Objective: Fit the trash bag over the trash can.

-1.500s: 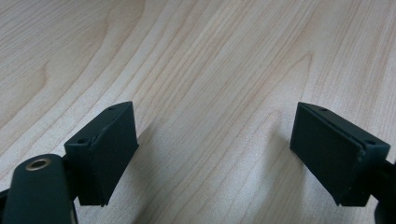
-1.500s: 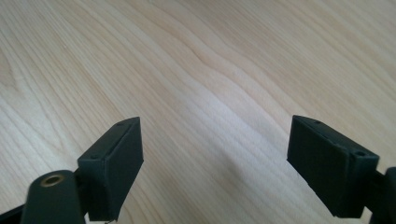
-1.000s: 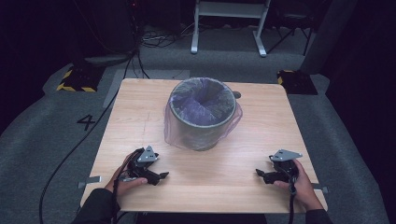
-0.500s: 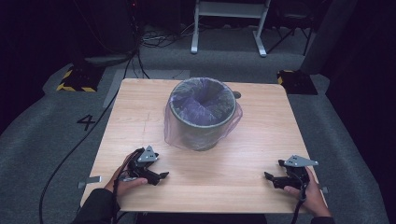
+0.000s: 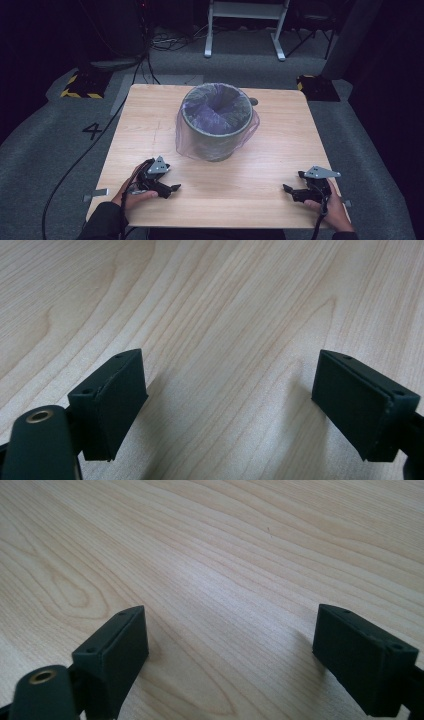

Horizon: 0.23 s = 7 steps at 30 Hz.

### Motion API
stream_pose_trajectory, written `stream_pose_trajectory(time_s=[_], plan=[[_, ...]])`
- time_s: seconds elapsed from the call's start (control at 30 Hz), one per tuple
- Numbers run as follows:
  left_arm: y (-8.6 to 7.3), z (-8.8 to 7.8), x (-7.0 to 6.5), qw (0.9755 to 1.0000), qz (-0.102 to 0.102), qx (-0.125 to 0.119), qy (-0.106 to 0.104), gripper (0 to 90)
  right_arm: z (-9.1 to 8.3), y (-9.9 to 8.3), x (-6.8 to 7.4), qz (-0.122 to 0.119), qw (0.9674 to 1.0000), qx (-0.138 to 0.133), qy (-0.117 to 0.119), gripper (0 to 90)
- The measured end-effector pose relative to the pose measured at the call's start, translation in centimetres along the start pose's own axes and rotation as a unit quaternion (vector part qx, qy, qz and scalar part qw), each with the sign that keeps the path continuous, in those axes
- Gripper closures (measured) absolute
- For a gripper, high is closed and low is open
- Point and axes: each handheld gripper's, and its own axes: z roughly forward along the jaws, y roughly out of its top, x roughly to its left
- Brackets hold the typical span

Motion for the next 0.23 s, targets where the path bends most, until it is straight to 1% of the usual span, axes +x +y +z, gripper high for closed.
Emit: stream_pose_trajectory(time_s=[0.23], plan=[[0.02, 0.04, -0.01, 1.0000, -0.003, -0.001, 0.000, 13.5, 0.00, 0.00, 0.00, 0.000, 1.0000, 0.000, 0.000, 14.6]])
